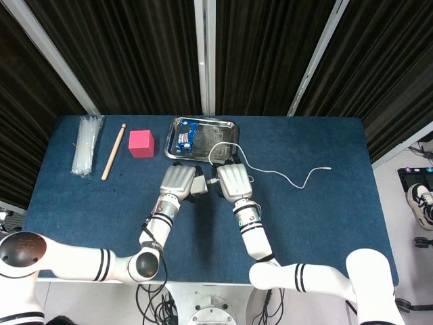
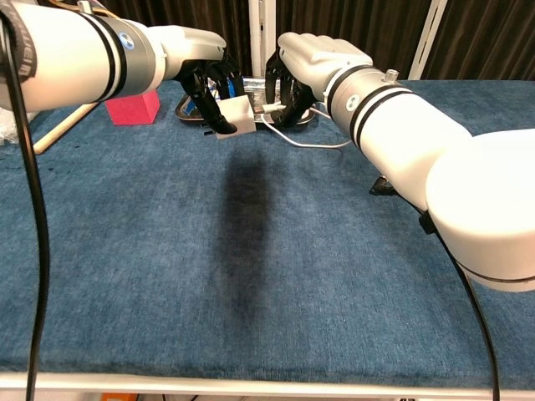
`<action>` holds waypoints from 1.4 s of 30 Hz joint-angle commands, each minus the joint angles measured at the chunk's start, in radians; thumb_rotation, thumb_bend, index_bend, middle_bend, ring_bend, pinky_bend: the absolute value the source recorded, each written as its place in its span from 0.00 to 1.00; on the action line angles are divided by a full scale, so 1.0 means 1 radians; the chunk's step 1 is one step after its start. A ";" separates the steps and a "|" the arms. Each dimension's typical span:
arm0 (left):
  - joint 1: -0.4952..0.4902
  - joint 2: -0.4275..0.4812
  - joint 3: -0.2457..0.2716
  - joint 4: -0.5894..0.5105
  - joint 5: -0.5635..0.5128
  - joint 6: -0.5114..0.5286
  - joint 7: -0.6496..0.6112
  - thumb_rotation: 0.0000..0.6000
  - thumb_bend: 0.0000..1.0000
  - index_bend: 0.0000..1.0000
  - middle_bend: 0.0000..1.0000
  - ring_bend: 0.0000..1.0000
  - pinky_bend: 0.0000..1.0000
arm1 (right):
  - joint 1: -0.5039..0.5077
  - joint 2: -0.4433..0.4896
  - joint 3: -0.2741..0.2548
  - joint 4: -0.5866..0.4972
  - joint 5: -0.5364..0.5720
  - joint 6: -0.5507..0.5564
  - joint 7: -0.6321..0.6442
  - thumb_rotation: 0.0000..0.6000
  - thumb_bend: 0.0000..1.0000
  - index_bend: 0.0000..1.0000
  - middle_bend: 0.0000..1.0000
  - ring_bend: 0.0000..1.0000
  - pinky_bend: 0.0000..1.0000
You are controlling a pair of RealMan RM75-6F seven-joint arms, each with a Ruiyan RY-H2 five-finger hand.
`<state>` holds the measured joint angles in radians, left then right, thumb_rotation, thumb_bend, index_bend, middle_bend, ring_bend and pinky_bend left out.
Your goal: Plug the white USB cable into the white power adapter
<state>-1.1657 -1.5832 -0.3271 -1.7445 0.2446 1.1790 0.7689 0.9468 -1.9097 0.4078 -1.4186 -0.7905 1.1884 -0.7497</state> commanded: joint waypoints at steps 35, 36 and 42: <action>-0.038 -0.034 -0.027 0.026 -0.045 0.018 0.048 1.00 0.27 0.47 0.54 0.44 0.18 | 0.007 -0.022 -0.011 0.022 0.000 0.007 0.029 1.00 0.35 0.59 0.51 0.33 0.15; -0.039 -0.035 -0.027 0.026 -0.045 0.019 0.049 1.00 0.27 0.47 0.54 0.44 0.18 | 0.007 -0.023 -0.011 0.022 0.000 0.007 0.030 1.00 0.35 0.59 0.51 0.33 0.15; -0.041 -0.042 -0.027 0.033 -0.044 0.024 0.054 1.00 0.27 0.47 0.54 0.44 0.18 | 0.005 -0.026 -0.011 0.023 0.001 0.006 0.035 1.00 0.35 0.59 0.51 0.33 0.15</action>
<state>-1.2068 -1.6258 -0.3538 -1.7108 0.2007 1.2025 0.8234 0.9523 -1.9361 0.3970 -1.3960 -0.7891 1.1945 -0.7149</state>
